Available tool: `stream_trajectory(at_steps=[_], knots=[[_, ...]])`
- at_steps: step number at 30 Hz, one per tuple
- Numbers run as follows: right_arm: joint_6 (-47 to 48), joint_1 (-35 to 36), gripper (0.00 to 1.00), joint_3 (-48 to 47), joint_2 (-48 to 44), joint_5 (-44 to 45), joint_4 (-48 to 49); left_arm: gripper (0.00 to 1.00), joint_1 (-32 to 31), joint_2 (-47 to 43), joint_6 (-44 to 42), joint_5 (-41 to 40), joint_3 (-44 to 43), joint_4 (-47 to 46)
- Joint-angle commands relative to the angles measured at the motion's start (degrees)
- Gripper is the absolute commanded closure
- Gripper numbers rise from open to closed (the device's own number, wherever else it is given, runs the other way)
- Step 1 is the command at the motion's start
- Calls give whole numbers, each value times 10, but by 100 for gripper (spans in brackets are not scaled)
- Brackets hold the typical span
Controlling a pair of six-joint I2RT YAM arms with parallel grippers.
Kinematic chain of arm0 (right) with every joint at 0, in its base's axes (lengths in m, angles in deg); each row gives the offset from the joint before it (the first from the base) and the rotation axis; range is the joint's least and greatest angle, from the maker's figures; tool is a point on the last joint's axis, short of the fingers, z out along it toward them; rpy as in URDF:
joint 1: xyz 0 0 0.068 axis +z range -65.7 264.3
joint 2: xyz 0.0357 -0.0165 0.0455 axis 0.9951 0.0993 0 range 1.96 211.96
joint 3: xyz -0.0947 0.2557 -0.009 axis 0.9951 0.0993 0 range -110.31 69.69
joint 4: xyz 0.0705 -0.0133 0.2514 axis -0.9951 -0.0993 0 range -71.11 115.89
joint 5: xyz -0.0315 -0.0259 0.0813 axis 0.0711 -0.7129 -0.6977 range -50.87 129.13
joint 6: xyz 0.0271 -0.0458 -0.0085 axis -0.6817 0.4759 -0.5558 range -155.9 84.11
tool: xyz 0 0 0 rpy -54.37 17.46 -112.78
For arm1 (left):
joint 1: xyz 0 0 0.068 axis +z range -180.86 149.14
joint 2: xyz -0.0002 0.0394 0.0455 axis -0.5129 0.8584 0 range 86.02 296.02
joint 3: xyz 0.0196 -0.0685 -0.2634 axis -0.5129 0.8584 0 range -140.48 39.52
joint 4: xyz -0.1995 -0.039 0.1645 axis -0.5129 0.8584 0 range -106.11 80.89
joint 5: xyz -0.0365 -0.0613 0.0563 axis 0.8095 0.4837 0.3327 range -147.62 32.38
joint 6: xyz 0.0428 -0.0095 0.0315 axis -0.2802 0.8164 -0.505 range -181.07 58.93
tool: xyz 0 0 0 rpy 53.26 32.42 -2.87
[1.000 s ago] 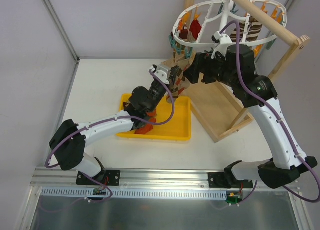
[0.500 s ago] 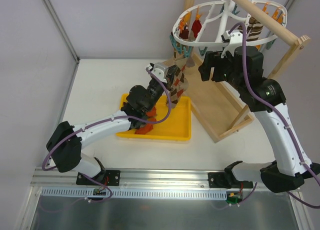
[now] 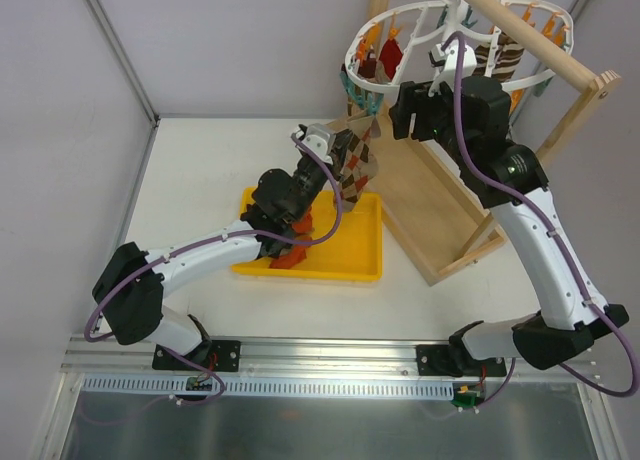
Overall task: Clip the socks to the hanger
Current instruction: Open the clamp at the hanger.
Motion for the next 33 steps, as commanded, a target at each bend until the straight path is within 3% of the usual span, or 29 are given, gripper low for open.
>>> stream_trajectory(at_steps=[1, 19, 26, 33], knots=[[41, 1, 27, -26, 10, 7, 51, 100, 8, -19, 7, 12, -21, -18], [123, 0, 37, 38, 23, -6, 177, 100, 31, -25, 21, 41, -2, -40], [117, 1, 35, 119, 0, 2, 297, 100, 33, -31, 26, 51, 6, -43], [102, 0, 40, 149, -3, 9, 384, 100, 33, -33, 25, 54, 8, -46]])
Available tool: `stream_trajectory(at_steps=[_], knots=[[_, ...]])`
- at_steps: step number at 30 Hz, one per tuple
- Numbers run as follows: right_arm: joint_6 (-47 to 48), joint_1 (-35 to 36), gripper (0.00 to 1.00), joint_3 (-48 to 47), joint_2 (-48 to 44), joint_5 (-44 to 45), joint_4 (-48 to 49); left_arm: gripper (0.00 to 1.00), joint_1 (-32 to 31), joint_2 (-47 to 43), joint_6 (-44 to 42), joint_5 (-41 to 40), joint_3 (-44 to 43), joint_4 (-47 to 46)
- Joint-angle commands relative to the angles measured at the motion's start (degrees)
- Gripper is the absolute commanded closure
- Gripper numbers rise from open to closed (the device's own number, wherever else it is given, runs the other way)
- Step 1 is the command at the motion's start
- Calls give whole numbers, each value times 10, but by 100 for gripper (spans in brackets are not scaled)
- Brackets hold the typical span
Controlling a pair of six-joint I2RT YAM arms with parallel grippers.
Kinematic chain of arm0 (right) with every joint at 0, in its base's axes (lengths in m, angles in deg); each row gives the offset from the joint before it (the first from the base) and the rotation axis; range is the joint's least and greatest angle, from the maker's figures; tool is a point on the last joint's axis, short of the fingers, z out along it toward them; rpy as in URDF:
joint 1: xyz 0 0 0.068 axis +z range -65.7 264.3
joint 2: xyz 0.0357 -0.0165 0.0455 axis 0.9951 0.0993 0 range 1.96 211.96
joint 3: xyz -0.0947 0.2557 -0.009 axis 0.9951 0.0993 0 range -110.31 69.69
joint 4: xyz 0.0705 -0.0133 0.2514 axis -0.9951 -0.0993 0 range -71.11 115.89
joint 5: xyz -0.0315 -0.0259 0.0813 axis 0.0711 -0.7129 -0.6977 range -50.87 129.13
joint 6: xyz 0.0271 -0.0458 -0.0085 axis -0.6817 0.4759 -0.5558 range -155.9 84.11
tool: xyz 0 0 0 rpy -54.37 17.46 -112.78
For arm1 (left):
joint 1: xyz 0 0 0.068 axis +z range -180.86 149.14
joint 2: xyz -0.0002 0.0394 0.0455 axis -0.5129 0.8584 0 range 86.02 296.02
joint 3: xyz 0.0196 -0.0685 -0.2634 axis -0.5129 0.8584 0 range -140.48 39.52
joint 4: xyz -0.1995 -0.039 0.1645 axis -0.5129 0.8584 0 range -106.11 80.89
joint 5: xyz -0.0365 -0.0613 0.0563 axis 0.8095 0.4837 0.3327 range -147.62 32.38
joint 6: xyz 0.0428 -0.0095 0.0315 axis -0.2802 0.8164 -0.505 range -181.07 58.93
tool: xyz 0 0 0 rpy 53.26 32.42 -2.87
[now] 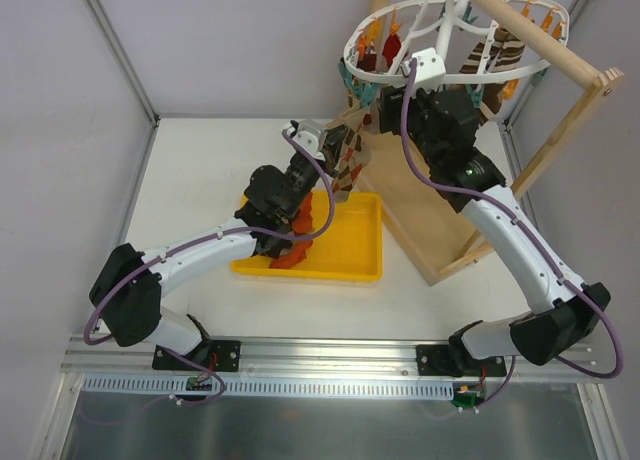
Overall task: Clip the socks to the hanger
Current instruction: Open the clamp at the hanger.
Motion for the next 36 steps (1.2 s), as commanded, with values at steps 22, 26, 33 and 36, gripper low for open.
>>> stream_trajectory(at_steps=[22, 26, 33, 36], knots=[[-40, -6, 99, -8, -19, -4, 139, 100, 17, -29, 29, 16, 12, -39], [-65, -6, 99, -45, -6, -23, 79, 91, 17, -36, 34, 9, 19, -39], [-106, -6, 99, -67, 0, -11, -2, 35, 19, -88, 64, 21, 36, 34], [-116, -5, 99, -68, 2, -10, -21, 23, 21, -129, 84, 30, 52, 90]])
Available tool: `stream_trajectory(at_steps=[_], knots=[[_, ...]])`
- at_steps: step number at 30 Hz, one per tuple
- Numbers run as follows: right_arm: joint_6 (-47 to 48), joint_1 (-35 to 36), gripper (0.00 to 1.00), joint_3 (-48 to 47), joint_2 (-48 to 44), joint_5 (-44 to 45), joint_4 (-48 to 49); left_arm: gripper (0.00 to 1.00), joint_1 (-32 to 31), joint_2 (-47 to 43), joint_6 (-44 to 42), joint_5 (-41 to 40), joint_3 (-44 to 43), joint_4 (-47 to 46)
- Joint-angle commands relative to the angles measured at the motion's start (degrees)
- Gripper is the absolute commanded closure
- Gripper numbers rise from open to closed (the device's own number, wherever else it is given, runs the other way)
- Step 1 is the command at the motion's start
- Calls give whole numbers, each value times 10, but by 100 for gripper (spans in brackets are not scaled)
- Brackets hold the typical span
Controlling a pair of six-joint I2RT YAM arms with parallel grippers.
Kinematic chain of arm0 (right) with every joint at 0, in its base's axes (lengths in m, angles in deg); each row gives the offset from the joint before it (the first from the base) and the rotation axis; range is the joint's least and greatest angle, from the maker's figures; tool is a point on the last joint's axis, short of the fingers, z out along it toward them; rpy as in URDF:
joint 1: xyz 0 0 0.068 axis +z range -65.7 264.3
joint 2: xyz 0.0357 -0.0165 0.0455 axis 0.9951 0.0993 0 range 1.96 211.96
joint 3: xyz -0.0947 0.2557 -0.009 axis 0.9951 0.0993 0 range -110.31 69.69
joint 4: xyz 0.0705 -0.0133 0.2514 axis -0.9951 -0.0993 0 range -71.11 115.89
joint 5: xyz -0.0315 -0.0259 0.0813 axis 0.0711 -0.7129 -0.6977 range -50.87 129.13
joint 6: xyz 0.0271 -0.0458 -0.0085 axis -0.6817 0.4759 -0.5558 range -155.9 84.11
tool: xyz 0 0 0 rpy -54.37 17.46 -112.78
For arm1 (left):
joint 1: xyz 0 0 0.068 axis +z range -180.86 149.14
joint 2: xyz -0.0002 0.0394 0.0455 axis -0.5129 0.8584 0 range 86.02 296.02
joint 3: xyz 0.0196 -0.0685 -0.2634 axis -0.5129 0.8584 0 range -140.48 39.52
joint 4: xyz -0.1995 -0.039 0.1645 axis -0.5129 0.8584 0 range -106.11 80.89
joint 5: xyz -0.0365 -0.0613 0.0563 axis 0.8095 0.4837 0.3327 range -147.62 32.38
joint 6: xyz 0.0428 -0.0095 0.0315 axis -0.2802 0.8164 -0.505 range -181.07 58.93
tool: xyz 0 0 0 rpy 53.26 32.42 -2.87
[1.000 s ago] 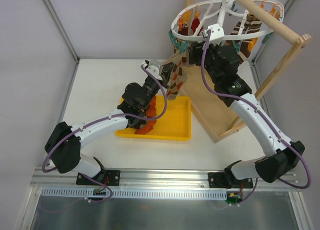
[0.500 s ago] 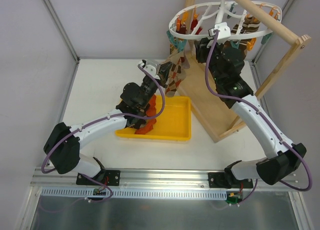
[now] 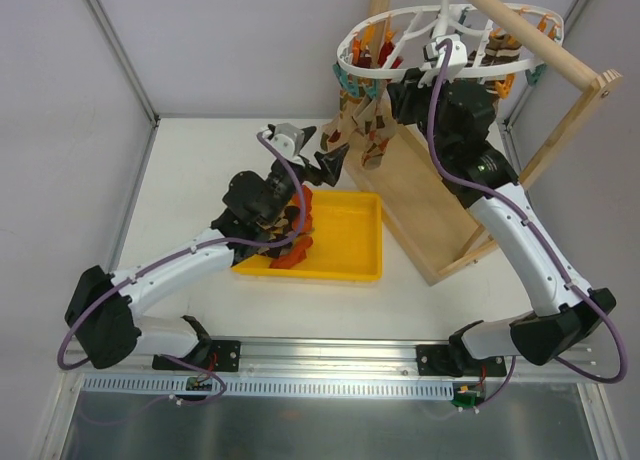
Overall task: Clip the socks to the hanger
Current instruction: Open the clamp at the hanger, then move the sock to the bin.
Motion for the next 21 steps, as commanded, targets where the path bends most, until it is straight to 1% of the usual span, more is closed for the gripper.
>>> stream_trajectory(at_steps=[1, 2, 4, 5, 7, 8, 9, 12, 13, 16, 19, 21], knots=[[-24, -2, 99, -25, 4, -4, -28, 21, 10, -66, 37, 25, 14, 47], [-27, -1, 99, -26, 6, -6, -31, 20, 11, -90, 43, 24, 25, 91], [-29, -1, 99, -28, 8, -12, -39, 18, 17, -115, 53, 12, 33, 146], [-31, -2, 99, -28, 8, -12, -41, 17, 24, -139, 71, 2, 38, 208], [-33, -2, 99, -26, 7, -13, -45, 17, 45, -158, 93, -5, 45, 276], [-32, -2, 99, -26, 6, -15, -46, 17, 50, -172, 118, -20, 49, 309], [-33, -1, 99, -26, 5, -18, -47, 17, 55, -179, 131, -22, 56, 364], [-33, -2, 99, -30, 1, -22, -56, 17, 72, -210, 189, -27, 96, 426], [-33, -2, 99, -35, 2, -25, -65, 17, 75, -219, 199, -22, 120, 435], [-33, -1, 99, -39, -3, -27, -83, 16, 79, -243, 235, 4, 157, 474], [-33, -2, 99, -29, -13, -25, -84, 16, 82, -234, 263, 43, 183, 502], [-33, -2, 99, -18, -19, -20, -83, 18, 82, -203, 272, 47, 185, 507]])
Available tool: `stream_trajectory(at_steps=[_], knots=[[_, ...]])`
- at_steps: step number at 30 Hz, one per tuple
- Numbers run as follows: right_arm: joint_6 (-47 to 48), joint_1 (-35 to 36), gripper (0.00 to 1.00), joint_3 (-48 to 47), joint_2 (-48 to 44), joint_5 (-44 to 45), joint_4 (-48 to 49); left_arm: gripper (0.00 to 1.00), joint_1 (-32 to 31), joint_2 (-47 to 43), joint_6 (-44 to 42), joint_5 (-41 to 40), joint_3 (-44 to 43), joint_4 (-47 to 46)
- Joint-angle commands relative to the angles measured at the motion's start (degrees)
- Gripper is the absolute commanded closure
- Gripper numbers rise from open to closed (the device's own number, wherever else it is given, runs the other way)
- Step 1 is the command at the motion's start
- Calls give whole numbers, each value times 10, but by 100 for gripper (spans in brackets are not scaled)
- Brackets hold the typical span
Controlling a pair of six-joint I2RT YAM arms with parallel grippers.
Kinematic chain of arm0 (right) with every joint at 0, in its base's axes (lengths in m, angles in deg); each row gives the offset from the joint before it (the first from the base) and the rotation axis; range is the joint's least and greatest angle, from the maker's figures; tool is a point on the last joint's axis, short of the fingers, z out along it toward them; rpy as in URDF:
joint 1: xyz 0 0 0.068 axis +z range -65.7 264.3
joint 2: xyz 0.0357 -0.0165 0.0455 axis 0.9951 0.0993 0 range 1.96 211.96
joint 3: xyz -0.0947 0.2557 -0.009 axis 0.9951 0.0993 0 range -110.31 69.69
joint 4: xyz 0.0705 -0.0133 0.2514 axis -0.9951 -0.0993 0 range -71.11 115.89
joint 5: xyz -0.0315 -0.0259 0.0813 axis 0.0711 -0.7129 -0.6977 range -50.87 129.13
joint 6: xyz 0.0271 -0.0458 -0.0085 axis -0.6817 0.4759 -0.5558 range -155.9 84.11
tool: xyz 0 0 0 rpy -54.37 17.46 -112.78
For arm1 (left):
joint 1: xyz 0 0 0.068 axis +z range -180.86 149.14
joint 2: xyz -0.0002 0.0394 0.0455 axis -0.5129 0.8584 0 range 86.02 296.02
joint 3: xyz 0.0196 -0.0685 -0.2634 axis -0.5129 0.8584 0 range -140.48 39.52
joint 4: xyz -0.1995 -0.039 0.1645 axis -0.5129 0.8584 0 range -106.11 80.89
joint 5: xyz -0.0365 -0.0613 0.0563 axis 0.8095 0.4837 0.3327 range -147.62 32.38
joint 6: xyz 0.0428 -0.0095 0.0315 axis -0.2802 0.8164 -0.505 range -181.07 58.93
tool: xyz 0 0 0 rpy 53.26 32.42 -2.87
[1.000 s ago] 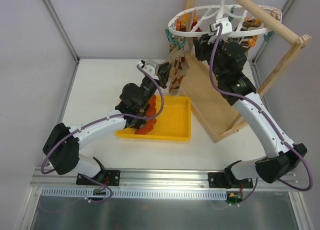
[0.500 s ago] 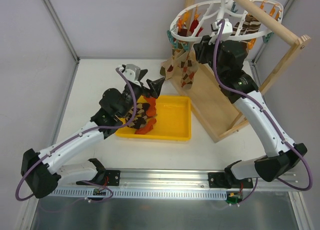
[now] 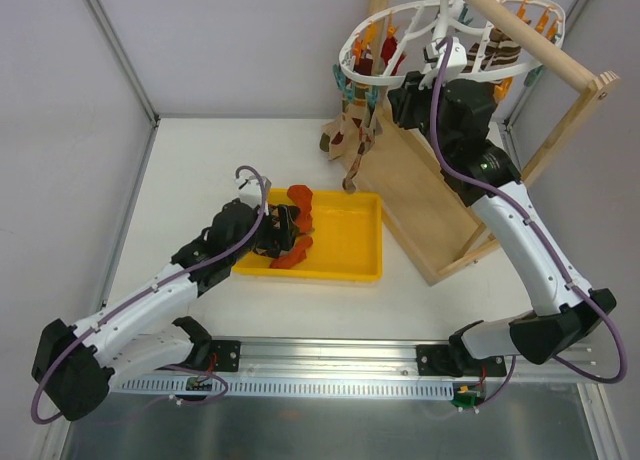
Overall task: Clip the socks to the hanger
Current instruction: Move the sock to the bin.
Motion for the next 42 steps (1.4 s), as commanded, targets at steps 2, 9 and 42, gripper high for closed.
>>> stream_trajectory(at_steps=[2, 9, 42], knots=[[-7, 3, 99, 2, -29, -20, -20, 18, 7, 62, 45, 24, -6, 32], [-11, 4, 99, 11, -33, -27, -23, 20, 7, 211, 37, -2, -86, 3], [3, 3, 99, 16, -46, -5, -52, 100, -78, 358, 19, 18, -108, -214]])
